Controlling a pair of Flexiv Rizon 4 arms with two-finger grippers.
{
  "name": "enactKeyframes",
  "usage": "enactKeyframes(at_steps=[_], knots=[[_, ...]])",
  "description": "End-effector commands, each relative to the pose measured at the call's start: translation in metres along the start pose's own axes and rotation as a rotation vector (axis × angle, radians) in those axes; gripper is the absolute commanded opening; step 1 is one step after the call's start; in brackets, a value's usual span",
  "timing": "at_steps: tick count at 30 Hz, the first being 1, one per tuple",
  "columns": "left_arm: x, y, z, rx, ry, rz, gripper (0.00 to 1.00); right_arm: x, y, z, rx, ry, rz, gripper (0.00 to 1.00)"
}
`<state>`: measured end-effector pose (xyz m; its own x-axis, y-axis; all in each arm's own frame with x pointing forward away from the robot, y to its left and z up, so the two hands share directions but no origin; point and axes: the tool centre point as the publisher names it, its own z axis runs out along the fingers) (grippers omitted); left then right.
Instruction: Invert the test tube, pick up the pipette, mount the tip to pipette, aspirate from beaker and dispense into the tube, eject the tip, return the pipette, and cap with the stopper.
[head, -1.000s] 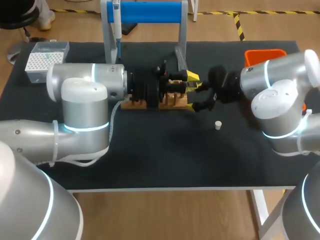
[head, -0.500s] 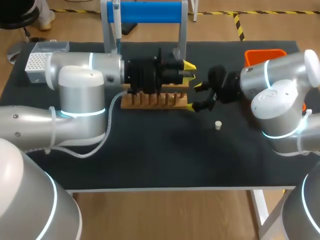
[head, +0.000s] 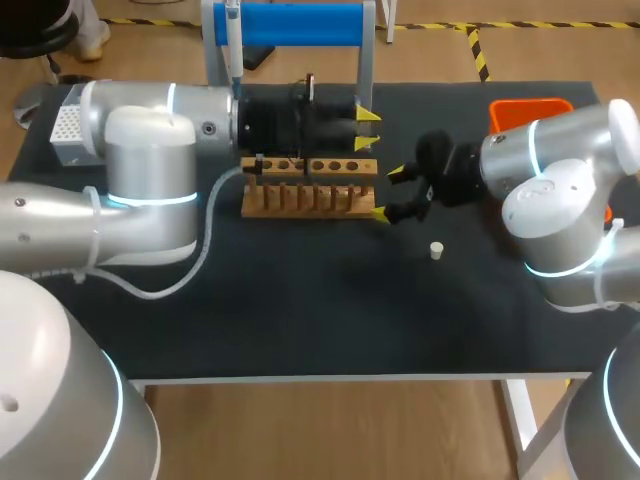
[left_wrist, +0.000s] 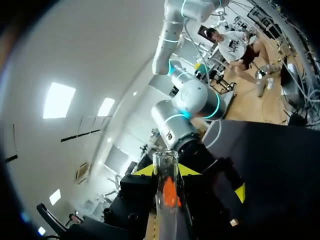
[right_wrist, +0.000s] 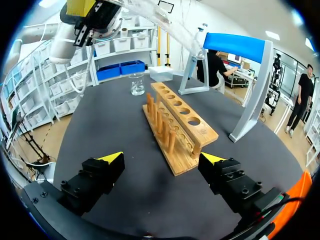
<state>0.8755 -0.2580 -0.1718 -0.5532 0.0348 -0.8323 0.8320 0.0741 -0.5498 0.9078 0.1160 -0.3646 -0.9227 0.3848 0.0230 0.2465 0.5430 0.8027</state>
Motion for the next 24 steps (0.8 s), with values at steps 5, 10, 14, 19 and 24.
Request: enactKeyframes(at_steps=[5, 10, 14, 19, 24], knots=[[-0.0059, 0.0025, -0.0076, 0.006, 0.0, -0.103, 0.0, 0.0002, -0.0003, -0.0006, 0.001, 0.001, 0.0, 1.0], [-0.0104, 0.0018, -0.0116, -0.033, 0.035, -0.123, 0.0, 0.0002, -0.0003, -0.0006, 0.001, 0.001, 0.0, 1.0], [-0.0104, 0.0018, -0.0116, -0.033, 0.035, -0.123, 0.0, 0.0002, -0.0003, -0.0006, 0.001, 0.001, 0.0, 1.0], [-0.0104, 0.0018, -0.0116, -0.033, 0.035, -0.123, 0.0, 0.0002, -0.0003, -0.0006, 0.001, 0.001, 0.0, 1.0], [-0.0104, 0.0018, -0.0116, -0.033, 0.035, -0.123, 0.0, 0.0002, -0.0003, -0.0006, 0.001, 0.001, 0.0, 1.0]])
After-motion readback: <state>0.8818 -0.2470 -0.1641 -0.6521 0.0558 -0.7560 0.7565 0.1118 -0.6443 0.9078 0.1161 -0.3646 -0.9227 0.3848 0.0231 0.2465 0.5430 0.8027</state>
